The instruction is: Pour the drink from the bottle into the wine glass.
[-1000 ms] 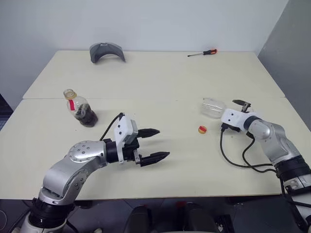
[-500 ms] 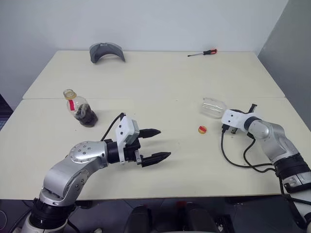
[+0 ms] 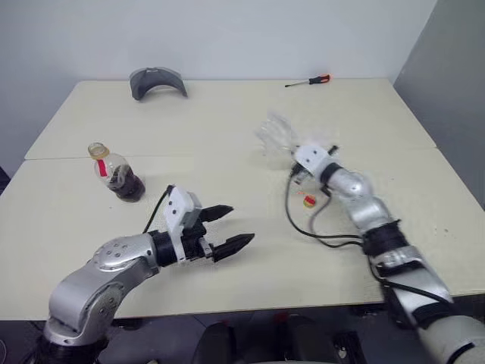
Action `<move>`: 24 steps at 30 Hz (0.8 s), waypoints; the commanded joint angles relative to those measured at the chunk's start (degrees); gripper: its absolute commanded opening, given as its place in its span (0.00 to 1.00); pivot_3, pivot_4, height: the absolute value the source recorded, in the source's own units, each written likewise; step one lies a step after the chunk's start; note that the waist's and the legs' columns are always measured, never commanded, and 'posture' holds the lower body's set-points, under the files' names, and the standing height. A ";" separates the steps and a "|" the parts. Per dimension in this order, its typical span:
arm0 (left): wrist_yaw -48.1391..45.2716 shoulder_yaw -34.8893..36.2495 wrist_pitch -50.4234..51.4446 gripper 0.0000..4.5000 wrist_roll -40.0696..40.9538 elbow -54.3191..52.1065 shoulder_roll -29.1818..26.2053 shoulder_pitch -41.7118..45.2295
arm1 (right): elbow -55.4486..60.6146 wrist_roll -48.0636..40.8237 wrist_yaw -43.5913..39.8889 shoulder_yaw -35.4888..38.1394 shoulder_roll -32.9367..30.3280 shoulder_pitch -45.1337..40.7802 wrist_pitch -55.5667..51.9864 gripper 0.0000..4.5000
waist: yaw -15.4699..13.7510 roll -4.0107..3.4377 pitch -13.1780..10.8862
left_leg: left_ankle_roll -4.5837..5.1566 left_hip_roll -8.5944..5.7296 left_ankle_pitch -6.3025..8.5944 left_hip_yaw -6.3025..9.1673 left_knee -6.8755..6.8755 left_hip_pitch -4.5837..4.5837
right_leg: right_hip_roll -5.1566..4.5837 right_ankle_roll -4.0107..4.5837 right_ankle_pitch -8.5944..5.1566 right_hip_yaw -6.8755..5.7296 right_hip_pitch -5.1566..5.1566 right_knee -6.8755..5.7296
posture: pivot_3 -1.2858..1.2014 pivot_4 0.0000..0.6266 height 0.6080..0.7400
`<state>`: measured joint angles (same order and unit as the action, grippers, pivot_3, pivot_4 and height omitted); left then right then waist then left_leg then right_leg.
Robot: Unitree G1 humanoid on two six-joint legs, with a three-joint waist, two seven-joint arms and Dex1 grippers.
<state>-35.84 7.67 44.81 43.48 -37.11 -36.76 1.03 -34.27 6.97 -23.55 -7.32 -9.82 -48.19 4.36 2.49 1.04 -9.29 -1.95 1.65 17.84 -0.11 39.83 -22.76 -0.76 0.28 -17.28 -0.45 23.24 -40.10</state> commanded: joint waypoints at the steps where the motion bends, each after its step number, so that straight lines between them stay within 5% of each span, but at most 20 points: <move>1: 3.92 3.83 0.44 1.00 2.05 -6.65 0.50 -5.01 | -2.26 -7.86 -1.62 3.98 5.62 -5.09 -1.85 0.04 | -0.54 0.00 0.00 | 0.00 -0.02 0.00 0.00 0.00 -0.01 | -0.03 0.00 0.00 0.00 -0.01 0.02 | 0.52 0.24 1.00; 11: 20.76 9.80 -0.34 1.00 1.13 -16.66 8.16 -14.91 | -25.49 -13.75 -0.44 8.35 22.27 -12.86 9.52 0.04 | -1.18 0.07 0.05 | 0.02 -0.21 0.01 0.02 0.04 -0.03 | -0.25 -0.01 0.01 -0.10 -0.07 0.07 | 0.52 0.24 1.00; 16: 28.77 9.05 -0.82 1.00 -1.88 -21.89 13.36 -20.84 | -32.09 -12.66 2.60 8.44 24.14 -10.44 16.73 0.04 | -0.66 0.08 0.05 | 0.02 -0.15 0.01 -0.04 -0.01 -0.01 | -0.23 -0.02 0.01 -0.09 -0.04 0.06 | 0.52 0.24 1.00; 24: 27.83 9.55 -2.39 1.00 -2.28 -18.96 12.49 -19.52 | -34.27 -11.22 5.06 7.16 23.17 -8.09 13.87 0.04 | -0.72 0.07 0.06 | 0.01 -0.14 0.01 -0.03 -0.01 0.03 | -0.20 -0.01 0.01 -0.08 -0.06 0.01 | 0.52 0.24 1.00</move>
<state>-7.19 16.17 43.97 41.34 -55.52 -23.65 -18.32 -68.92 -5.28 -18.85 0.49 8.24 -57.96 19.16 1.77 1.11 -9.23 -1.94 1.50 17.84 -0.15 39.82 -22.73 -0.96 0.27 -17.27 -0.53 23.18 -40.09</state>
